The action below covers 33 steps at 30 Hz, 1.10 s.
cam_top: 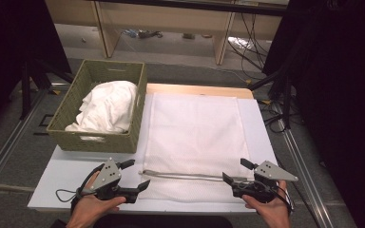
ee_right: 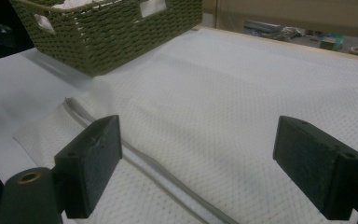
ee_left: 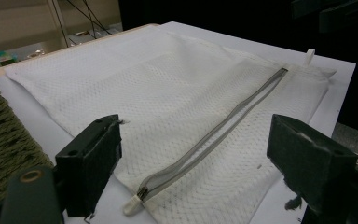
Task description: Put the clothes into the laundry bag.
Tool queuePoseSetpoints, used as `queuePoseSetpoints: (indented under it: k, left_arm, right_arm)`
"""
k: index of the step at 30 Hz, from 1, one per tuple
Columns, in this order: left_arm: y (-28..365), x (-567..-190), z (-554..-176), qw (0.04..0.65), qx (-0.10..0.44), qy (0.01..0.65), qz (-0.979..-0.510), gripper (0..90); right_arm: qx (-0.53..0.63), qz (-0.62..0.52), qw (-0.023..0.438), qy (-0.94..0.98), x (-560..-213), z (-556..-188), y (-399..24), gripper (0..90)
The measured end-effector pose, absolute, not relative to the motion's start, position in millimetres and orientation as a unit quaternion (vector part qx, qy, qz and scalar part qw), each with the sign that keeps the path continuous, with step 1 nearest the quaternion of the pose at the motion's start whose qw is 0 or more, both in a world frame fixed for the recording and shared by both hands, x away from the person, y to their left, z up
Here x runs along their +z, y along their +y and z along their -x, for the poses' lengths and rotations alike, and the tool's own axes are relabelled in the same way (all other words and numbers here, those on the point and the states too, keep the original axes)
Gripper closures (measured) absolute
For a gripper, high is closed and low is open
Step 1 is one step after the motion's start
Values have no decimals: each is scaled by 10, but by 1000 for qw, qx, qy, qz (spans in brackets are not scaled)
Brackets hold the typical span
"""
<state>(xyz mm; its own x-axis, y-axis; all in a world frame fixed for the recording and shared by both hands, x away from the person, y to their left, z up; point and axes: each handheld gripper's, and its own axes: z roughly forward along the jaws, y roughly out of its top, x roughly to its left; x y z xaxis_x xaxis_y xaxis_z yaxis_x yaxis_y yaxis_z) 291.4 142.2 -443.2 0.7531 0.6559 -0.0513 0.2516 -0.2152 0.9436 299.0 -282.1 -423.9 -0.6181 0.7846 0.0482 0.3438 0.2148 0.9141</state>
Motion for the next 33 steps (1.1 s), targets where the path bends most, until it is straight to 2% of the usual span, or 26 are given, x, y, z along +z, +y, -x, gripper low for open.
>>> queuePoseSetpoints:
  k: [8, 16, 33]
  left_arm:
    - [1421, -4435, -2924, 545, 182, 301, -761, 176]
    - [1441, -4424, -2935, 541, 187, 302, -762, 177]
    - [1472, -4421, -2960, 539, 191, 305, -761, 181]
  right_arm:
    - [497, -372, 219, 753, -4259, -3055, -2770, 165]
    - [461, -353, 219, 785, -4305, -3200, -2664, 209]
    - [382, -264, 170, 869, -4533, -3642, -2230, 457]
